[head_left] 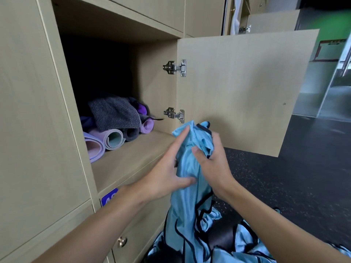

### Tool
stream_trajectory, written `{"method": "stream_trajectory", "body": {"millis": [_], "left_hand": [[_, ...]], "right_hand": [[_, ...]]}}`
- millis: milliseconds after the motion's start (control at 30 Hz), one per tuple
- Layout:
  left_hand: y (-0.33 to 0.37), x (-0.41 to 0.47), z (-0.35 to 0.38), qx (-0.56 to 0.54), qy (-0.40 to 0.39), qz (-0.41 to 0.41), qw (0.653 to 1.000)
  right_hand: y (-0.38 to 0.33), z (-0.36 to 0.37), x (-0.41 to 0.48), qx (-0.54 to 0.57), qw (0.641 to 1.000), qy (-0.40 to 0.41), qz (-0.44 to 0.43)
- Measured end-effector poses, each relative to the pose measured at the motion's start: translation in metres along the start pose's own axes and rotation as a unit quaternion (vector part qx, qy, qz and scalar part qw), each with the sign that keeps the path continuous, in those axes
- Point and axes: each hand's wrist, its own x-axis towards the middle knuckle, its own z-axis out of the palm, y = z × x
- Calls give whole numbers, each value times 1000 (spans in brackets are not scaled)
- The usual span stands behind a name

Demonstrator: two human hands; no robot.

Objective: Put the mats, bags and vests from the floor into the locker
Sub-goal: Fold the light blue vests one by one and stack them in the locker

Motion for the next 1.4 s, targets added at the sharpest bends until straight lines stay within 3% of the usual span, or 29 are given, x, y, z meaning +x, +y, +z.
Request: {"method": "stream_trajectory", "body": {"millis": [233, 333, 533, 667, 733, 833, 900, 1033, 1133, 1200, 1267, 1400], "left_hand": [[1, 2, 1, 53, 73, 22, 996], [-3, 4, -1, 76, 120, 30, 989], [3, 8, -7, 120, 152, 48, 980], [3, 12, -9, 91, 166, 37, 981], [5, 13, -10, 83, 173, 36, 981], [3, 12, -18, 71, 189, 22, 979], [-4, 11, -26, 138, 204, 15, 969], [-16, 10, -28, 284, 162, -17, 945], [-12, 9, -18, 226, 114, -24, 967], [-8, 7, -15, 136, 65, -53, 987], [-4, 7, -13, 117, 42, -66, 990], [2, 7, -8, 145, 85, -17, 986]], "right_hand": [[-3, 8, -8, -64, 994, -86, -17], [-6, 4, -12, -39, 991, -131, -5], [13, -9, -36, 11, 995, -98, 31], [35, -8, -58, 24, 985, -148, 83], [41, -3, -62, 19, 986, -127, 105], [37, -4, -53, 3, 994, -21, 110], [27, -9, -46, 3, 994, 30, 109], [15, -11, -30, 37, 993, 83, 68], [8, -5, -21, 16, 995, 103, 8], [3, -2, -17, 39, 994, 98, 4], [-2, 0, -14, 68, 995, 71, 17], [-4, -4, -13, 205, 974, -18, 89]]}}
